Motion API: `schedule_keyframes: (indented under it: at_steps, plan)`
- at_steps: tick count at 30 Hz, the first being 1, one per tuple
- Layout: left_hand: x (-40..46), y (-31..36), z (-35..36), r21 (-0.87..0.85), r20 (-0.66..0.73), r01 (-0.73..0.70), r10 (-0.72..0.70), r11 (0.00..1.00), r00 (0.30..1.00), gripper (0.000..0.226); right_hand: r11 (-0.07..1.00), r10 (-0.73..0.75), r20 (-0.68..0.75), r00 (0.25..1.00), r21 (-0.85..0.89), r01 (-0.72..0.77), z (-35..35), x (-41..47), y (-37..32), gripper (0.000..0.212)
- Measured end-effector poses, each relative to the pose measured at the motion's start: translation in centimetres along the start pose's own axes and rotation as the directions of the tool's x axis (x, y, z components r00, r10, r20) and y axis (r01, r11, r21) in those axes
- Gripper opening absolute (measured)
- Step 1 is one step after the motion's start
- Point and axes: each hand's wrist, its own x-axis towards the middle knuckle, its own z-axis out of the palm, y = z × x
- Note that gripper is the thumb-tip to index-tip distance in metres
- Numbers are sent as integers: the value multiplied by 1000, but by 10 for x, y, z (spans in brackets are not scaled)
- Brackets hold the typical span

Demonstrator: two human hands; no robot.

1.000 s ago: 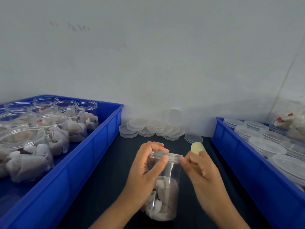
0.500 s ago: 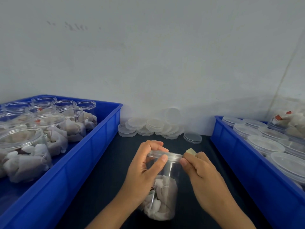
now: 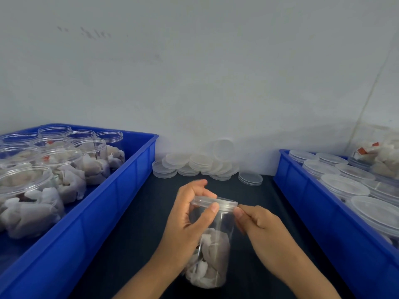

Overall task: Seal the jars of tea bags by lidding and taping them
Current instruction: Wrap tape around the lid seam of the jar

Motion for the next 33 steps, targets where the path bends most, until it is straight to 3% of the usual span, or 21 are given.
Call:
schedule_keyframes:
  at_steps: [4, 6, 12, 17, 20, 25, 33]
  plan:
    - [0, 2, 1, 27, -41, 192, -191, 981, 981, 97, 1000, 5, -42, 999, 5, -5, 5, -3, -1, 43]
    - [2, 5, 2, 5, -58, 275, -274, 962, 960, 106, 1000, 1, -53, 999, -11, -2, 7, -3, -2, 39]
    - [3, 1, 1, -27, -138, 280, -281, 960, 950, 88, 998, -27, -37, 999, 51, 29, 8, -9, -1, 33]
    - [7, 3, -10, 27, -136, 226, -221, 974, 966, 82, 999, -33, -20, 999, -29, 33, 5, -13, -5, 16]
    - [9, 1, -18, 46, -99, 222, -216, 974, 971, 82, 995, 4, 30, 1000, -98, -1, 2, -12, -7, 50]
    - [12, -2, -27, -4, -30, 240, -240, 971, 970, 83, 981, -107, -15, 994, -165, 103, -2, -15, -2, 45]
    - [12, -1, -28, -120, 110, 300, -287, 946, 952, 86, 975, -151, -22, 988, -168, 145, 1, -12, 3, 45]
